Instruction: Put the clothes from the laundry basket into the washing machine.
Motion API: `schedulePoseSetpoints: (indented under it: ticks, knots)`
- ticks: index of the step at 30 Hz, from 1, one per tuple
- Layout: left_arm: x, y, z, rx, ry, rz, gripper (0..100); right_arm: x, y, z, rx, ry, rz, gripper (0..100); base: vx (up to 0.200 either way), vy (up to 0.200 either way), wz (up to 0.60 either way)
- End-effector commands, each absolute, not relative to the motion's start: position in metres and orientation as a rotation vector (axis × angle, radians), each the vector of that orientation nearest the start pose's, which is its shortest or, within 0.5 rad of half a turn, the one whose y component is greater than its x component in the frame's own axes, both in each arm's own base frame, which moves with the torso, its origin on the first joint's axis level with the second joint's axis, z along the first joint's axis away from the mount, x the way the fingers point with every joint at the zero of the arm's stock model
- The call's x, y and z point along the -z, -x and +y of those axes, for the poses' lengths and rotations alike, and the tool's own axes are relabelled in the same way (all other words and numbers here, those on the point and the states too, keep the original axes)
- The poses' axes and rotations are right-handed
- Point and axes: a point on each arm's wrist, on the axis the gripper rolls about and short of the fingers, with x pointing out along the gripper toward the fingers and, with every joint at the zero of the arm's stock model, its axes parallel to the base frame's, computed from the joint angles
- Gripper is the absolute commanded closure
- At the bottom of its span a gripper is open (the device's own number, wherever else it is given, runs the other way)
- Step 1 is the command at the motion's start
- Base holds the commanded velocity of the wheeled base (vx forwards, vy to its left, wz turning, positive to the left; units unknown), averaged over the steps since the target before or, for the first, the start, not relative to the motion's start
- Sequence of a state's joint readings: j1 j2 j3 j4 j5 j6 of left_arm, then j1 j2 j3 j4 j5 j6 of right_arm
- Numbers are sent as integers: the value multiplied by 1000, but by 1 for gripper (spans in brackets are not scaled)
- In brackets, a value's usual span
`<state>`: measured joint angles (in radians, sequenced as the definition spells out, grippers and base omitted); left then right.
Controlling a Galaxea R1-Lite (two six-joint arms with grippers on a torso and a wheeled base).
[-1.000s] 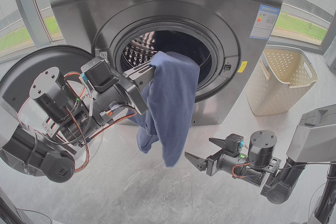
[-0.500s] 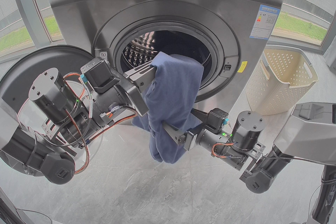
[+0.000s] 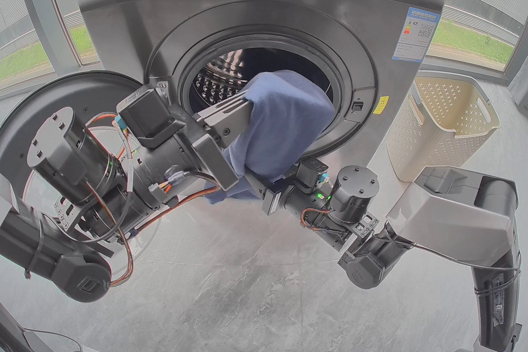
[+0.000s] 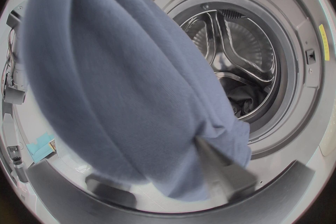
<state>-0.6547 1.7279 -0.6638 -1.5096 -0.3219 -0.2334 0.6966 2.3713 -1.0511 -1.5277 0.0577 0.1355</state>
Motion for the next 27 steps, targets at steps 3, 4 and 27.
schedulePoseSetpoints:
  ticks: [3,4,27]
  knots:
    - [-221,-237,-168,947,275,-337,100,-81,-331,273,-753,-197,-157,100,0,0,0]
    - [-220,-238,-168,944,274,-334,100,-85,-330,272,-753,-199,-163,100,0,0,0]
    - [-221,-261,-152,832,259,-352,100,-80,-262,235,-862,-130,42,0,0,0,0]
